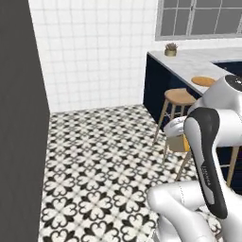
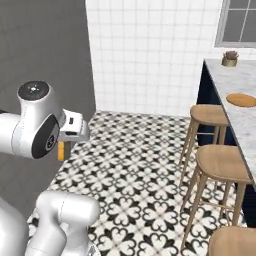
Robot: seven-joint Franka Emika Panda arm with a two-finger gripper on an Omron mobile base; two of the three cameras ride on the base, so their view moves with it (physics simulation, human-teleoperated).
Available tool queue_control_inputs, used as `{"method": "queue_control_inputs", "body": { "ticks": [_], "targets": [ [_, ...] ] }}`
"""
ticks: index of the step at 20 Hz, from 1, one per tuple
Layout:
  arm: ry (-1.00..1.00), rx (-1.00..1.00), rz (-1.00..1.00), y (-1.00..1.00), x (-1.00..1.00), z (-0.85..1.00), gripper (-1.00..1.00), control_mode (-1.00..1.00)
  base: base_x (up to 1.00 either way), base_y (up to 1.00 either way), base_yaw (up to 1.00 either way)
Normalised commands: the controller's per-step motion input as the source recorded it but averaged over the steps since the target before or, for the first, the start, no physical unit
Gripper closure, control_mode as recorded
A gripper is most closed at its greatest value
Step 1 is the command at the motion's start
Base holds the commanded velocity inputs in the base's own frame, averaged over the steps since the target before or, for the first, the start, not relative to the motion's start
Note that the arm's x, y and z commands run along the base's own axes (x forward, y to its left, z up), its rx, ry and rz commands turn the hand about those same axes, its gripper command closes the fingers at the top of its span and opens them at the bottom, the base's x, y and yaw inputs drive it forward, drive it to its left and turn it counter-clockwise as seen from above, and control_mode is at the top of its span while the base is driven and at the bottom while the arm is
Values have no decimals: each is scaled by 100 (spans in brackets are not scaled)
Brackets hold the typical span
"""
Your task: Start the toaster. Once the lever pops up, take the bread to the plate on the dining counter.
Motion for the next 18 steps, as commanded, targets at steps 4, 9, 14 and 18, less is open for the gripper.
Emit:
{"method": "queue_control_inputs", "body": {
  "ticks": [4,9,14,18],
  "targets": [
    [0,0,0,0,0,0,100,100,62,25,-65],
    [0,0,0,0,0,0,100,100,74,45,-61],
    [0,0,0,0,0,0,100,100,84,53,-59],
    [0,0,0,0,0,0,100,100,95,64,-56]
  ]
}}
